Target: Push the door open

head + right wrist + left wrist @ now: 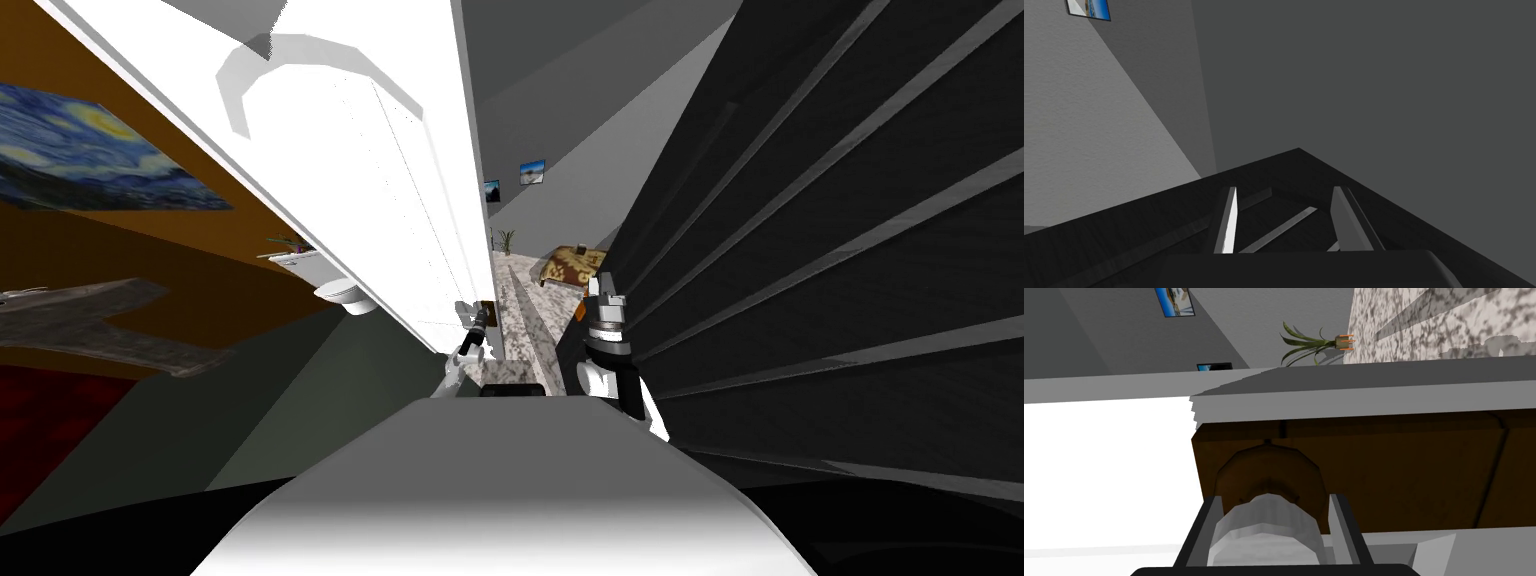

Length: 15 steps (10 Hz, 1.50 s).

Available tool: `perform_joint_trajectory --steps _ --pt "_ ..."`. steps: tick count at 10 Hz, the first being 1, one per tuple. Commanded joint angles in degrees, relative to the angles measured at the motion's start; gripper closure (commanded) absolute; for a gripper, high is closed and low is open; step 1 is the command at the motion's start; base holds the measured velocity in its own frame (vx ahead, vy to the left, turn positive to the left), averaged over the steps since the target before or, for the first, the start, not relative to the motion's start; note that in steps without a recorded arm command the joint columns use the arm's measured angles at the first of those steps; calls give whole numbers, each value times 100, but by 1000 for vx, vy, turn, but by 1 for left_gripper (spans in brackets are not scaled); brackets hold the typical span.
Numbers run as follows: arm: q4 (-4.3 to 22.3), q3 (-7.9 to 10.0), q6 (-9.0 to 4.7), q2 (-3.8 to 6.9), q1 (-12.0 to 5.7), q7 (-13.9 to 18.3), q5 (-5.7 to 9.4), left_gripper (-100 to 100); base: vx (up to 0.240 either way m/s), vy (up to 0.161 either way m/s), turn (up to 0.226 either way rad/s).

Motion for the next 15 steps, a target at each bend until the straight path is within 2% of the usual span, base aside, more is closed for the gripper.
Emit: perform_joint_trajectory --steps 1,5,6,10,13,14,15 --pt "6 -1 6 2 9 0 0 100 -31 9 -8" --pt "6 -1 6 2 9 0 0 100 -14 3 0" --pt "5 -93 22 46 30 -43 31 100 109 -16 207" --pt "-26 -293 32 117 54 -128 107 100 201 -9 171" --pt "-53 -466 41 158 75 -202 172 100 180 12 254" --pt "-88 -451 56 146 93 -175 172 -100 -24 -41 71" --pt "-100 -457 63 143 98 -174 176 -100 -197 -28 -10"
